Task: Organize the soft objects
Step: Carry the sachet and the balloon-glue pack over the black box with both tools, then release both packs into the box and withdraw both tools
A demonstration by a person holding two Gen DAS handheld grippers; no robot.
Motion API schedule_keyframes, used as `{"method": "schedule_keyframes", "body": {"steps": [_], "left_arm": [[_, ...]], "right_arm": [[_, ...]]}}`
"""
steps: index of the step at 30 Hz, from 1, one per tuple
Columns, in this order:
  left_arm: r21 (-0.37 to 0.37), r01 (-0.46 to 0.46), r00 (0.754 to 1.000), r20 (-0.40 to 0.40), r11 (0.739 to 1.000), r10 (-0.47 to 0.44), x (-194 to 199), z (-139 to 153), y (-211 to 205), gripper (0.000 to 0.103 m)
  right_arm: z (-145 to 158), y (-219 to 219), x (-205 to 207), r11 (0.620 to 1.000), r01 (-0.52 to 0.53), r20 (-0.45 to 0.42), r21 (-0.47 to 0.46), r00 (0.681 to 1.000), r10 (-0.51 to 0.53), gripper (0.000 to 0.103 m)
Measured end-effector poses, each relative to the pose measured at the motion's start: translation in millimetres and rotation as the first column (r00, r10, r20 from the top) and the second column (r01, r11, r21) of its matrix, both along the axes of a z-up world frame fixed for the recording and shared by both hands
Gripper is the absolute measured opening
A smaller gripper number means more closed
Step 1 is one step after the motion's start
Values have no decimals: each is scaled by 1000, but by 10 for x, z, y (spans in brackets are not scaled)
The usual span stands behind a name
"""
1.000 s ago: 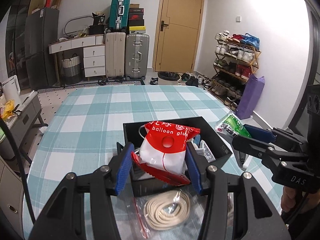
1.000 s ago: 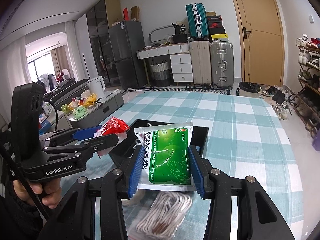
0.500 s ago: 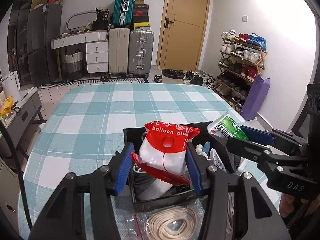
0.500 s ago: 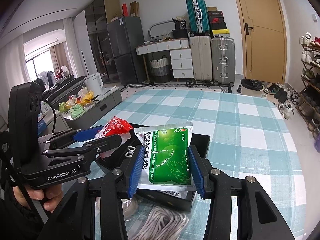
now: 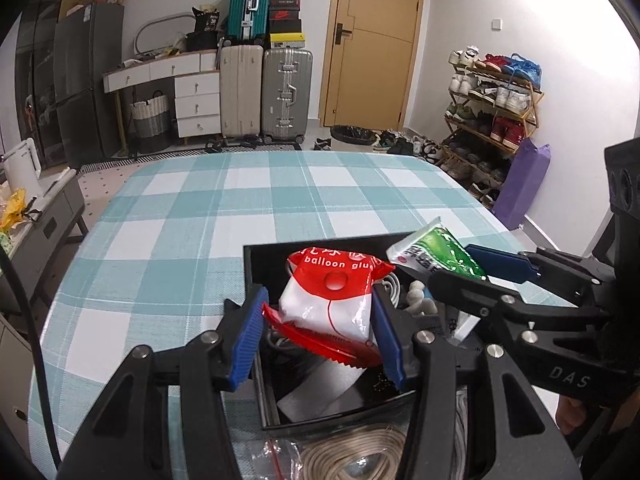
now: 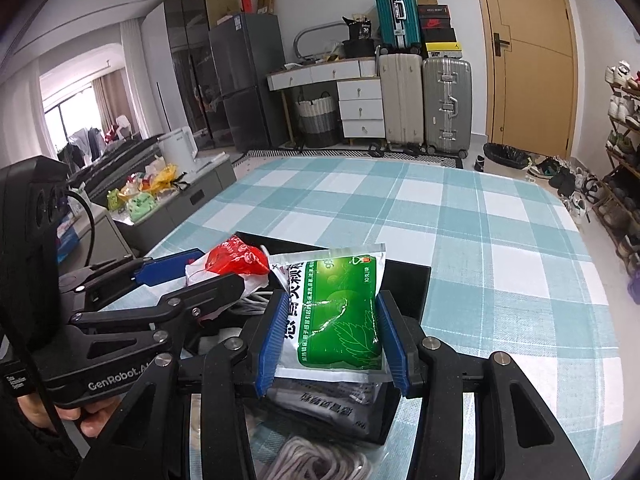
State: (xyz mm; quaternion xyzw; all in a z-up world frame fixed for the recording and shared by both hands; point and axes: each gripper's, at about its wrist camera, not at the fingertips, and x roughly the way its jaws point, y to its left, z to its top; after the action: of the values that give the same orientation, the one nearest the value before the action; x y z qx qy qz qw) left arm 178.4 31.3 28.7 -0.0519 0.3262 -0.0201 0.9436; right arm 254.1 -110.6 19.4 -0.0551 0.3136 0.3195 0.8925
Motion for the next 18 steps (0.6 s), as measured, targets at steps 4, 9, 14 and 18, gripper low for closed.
{"method": "schedule_keyframes", "body": {"steps": [4, 9, 14, 18], "left_arm": [[18, 7, 1000, -9, 1000, -7, 24, -48, -40, 51], [58, 11, 1000, -10, 998, -10, 36, -71, -92, 51], [76, 19, 1000, -9, 997, -18, 38, -80, -105, 51], [71, 30, 1000, -11, 997, -29, 40, -76, -92, 52]], "right_arm": [[-61, 35, 52, 1000, 0, -5, -23, 1000, 0, 45], [-125, 52, 102, 999, 8, -7, -46, 1000, -8, 45], [-163, 61, 146, 998, 8, -9, -66, 1000, -8, 45], [-169, 79, 147, 997, 8, -2, -77, 1000, -9, 45]]}}
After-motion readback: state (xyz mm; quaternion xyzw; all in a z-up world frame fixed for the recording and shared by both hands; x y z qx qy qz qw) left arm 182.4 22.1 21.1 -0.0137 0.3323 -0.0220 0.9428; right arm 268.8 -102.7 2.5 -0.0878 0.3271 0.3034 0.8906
